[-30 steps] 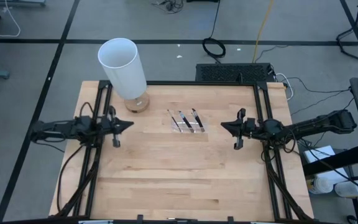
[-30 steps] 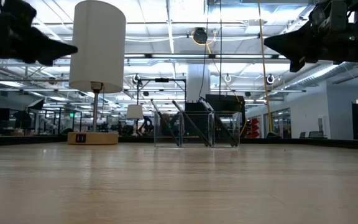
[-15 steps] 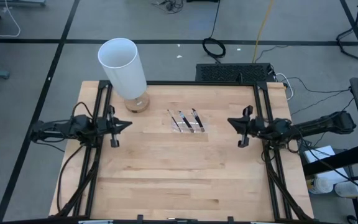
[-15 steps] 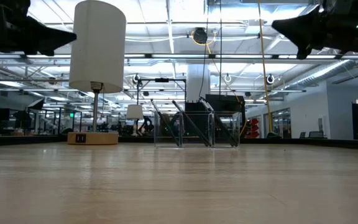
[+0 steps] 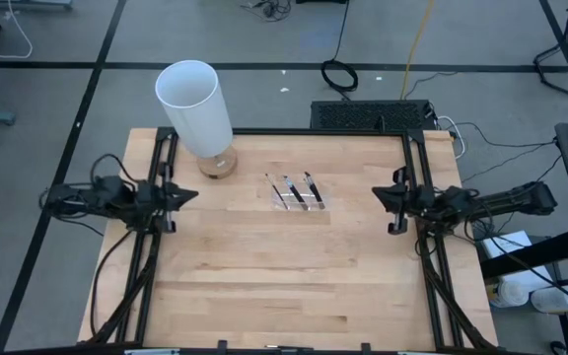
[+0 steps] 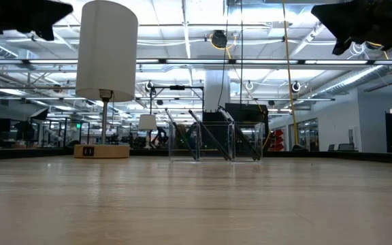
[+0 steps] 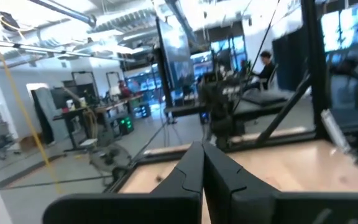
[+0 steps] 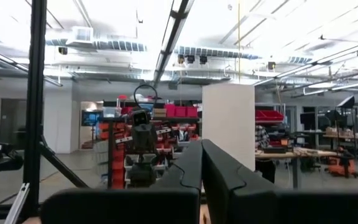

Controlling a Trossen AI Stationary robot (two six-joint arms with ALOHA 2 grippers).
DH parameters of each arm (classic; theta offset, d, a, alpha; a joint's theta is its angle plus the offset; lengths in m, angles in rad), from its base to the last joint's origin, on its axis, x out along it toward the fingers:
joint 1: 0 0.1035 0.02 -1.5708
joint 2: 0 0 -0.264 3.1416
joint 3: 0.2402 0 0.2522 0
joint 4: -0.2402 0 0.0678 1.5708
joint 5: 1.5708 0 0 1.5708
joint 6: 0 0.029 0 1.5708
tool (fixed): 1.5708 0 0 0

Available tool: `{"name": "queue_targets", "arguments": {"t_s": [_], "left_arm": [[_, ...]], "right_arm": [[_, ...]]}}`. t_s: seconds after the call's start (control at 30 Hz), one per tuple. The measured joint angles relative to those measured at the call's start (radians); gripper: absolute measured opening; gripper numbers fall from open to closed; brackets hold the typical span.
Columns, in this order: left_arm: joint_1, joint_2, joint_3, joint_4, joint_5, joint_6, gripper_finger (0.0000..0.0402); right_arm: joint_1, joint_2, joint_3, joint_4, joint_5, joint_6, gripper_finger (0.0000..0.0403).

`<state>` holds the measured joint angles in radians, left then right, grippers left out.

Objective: Put items in baskets/containers
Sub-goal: Return to home position

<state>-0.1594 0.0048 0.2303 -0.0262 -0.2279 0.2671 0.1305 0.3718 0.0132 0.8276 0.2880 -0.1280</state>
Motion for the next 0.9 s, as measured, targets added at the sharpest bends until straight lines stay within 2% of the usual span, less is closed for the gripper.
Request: {"name": "queue_targets", "arguments": {"t_s": [0.17, 0.27, 0.4, 0.6, 0.9], "left_arm": [[-0.028, 0.0, 0.038, -0.025, 0.0, -0.04, 0.0001], [-0.034, 0.0, 0.039, -0.036, 0.001, -0.083, 0.0006], [-0.034, 0.001, 0.039, -0.142, -0.008, -0.105, 0.0012], [-0.034, 0.001, 0.039, -0.168, -0.017, -0.165, 0.0003], [-0.032, 0.002, 0.039, -0.21, -0.047, -0.223, 0.0021]], "right_arm": [[0.022, -0.063, 0.0, -0.037, 0.001, -0.015, 0.0], [0.022, -0.073, 0.0, -0.081, 0.003, 0.048, 0.0], [0.02, -0.065, 0.0, -0.17, 0.003, 0.064, 0.0], [0.02, -0.063, 0.001, -0.14, 0.0, 0.089, 0.0], [0.021, -0.063, 0.0, -0.142, -0.004, 0.135, 0.0]]}}
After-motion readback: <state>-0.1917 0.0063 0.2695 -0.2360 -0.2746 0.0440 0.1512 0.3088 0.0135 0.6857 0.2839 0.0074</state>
